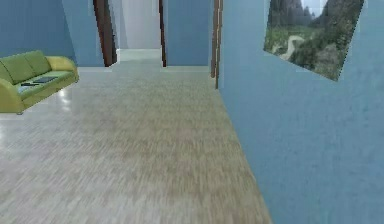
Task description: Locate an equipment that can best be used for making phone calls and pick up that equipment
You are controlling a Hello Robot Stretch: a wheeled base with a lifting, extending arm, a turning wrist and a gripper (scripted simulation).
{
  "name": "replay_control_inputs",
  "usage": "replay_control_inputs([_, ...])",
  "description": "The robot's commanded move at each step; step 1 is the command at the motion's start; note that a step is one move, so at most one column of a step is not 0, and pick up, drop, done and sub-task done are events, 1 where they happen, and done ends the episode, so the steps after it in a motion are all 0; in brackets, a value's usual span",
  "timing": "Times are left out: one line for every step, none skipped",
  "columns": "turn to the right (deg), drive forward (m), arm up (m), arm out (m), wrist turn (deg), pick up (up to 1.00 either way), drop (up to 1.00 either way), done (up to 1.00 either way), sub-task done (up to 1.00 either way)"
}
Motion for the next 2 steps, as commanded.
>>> replay_control_inputs([0.0, 1.00, 0.00, 0.00, 0.0, 0.00, 0.00, 0.00, 0.00])
replay_control_inputs([0.0, 1.00, 0.00, 0.00, 0.0, 0.00, 0.00, 0.00, 0.00])
